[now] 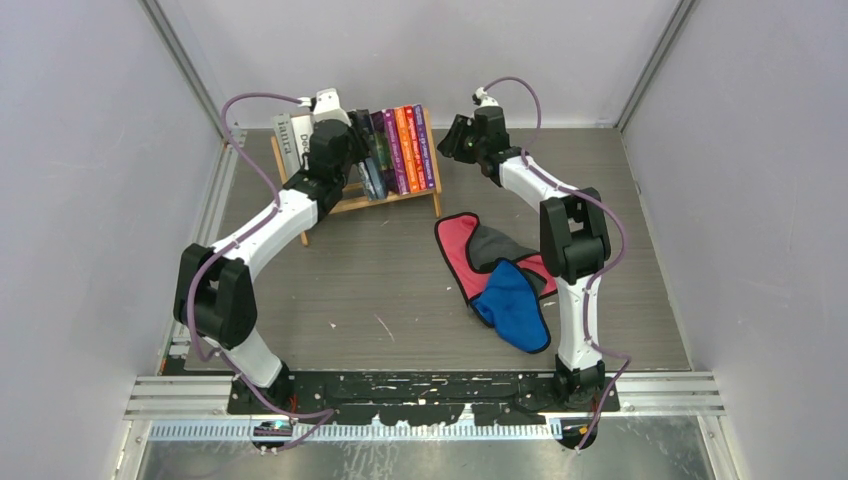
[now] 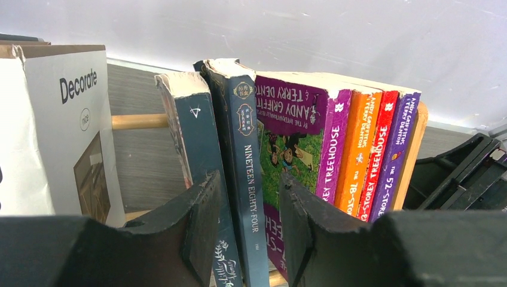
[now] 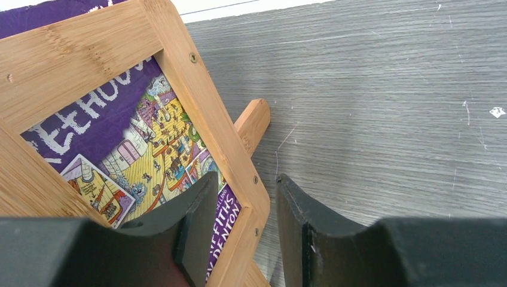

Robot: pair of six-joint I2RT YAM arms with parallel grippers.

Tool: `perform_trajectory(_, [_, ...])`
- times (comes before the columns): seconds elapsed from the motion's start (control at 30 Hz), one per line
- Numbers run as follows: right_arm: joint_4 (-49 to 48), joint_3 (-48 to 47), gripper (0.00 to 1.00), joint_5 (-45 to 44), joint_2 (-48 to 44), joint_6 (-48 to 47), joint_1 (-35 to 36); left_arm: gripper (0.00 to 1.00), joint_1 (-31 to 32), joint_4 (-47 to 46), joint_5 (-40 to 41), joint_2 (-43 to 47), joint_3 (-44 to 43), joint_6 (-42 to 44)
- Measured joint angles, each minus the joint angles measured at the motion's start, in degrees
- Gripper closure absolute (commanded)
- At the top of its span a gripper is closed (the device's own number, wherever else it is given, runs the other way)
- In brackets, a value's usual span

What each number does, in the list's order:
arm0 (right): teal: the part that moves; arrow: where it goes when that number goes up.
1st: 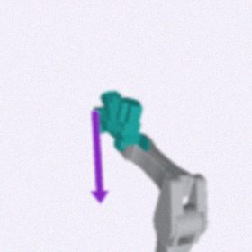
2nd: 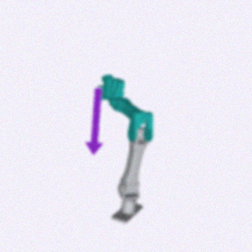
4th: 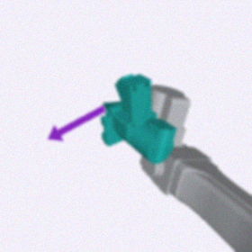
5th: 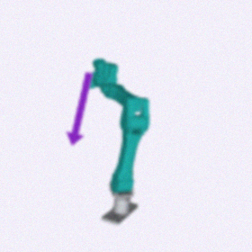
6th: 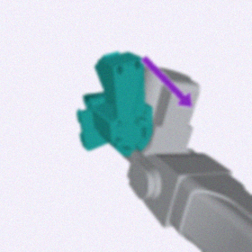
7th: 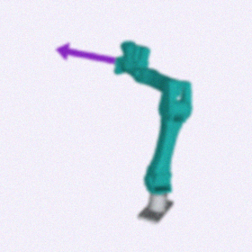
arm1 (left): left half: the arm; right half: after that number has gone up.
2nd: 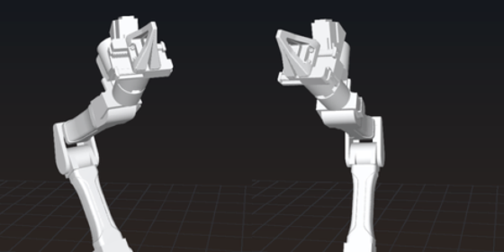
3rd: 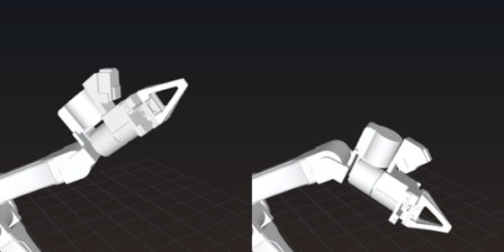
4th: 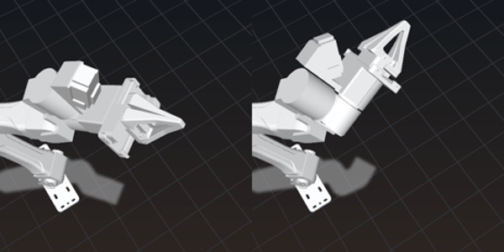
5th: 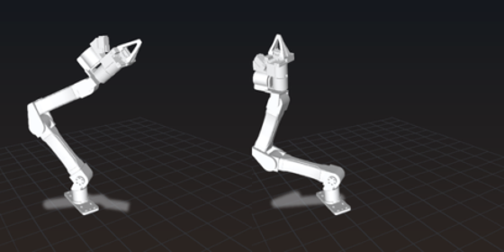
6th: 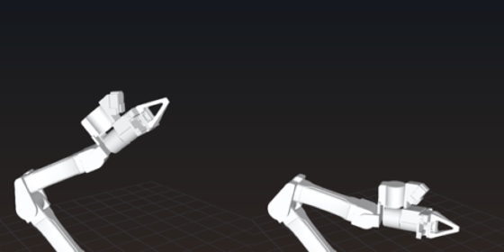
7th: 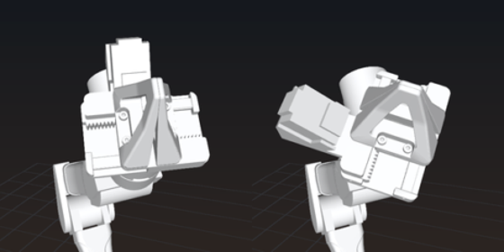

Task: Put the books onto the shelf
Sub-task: Adjust the book on the shelf.

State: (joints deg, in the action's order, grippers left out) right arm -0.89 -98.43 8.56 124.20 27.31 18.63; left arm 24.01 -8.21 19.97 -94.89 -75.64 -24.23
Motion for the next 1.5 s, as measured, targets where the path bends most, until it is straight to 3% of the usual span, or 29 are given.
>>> perform_trajectory(0.63, [-1.2, 0.9, 0.53, 0.0, -0.1, 0.0, -0.7, 0.58, 0.0, 0.0, 0.0, -1.4, 0.0, 0.5])
perform_trajectory(0.73, [-1.8, 1.5, 0.52, 0.0, -0.1, 0.0, -0.8, 0.52, 0.1, 0.0, 0.0, -1.8, 0.2, 0.5])
perform_trajectory(1.5, [-2.2, 4.2, 0.49, -0.1, -3.8, 0.0, -1.2, 0.45, 1.5, 0.2, 1.0, -0.3, 0.9, 1.2])
